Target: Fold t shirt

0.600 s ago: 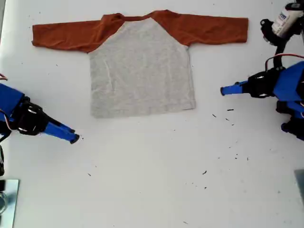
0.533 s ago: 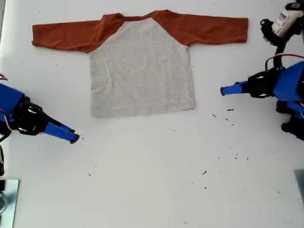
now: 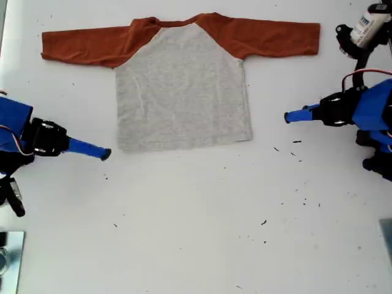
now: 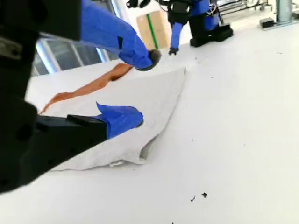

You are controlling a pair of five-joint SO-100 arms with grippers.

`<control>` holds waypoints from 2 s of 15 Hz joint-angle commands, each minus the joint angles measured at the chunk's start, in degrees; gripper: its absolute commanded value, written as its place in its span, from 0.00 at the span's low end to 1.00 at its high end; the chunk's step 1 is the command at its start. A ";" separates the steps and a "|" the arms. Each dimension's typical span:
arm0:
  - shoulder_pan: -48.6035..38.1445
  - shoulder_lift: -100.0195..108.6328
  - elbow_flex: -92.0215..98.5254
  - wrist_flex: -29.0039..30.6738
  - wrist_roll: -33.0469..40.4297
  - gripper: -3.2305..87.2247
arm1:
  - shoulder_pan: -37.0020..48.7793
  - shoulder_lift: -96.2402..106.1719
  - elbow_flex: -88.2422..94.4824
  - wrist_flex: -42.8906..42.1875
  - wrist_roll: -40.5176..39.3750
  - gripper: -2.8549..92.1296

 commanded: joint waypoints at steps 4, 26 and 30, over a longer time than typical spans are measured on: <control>-6.15 0.44 0.53 -0.26 -2.81 0.23 | -1.85 0.88 3.43 1.05 13.27 0.26; -2.37 0.44 0.53 -0.35 -0.35 0.05 | 42.36 -85.87 -88.15 9.58 -25.49 0.50; -2.72 0.44 0.53 -0.35 -0.35 0.05 | 46.41 -98.79 -77.96 -10.28 -32.52 0.48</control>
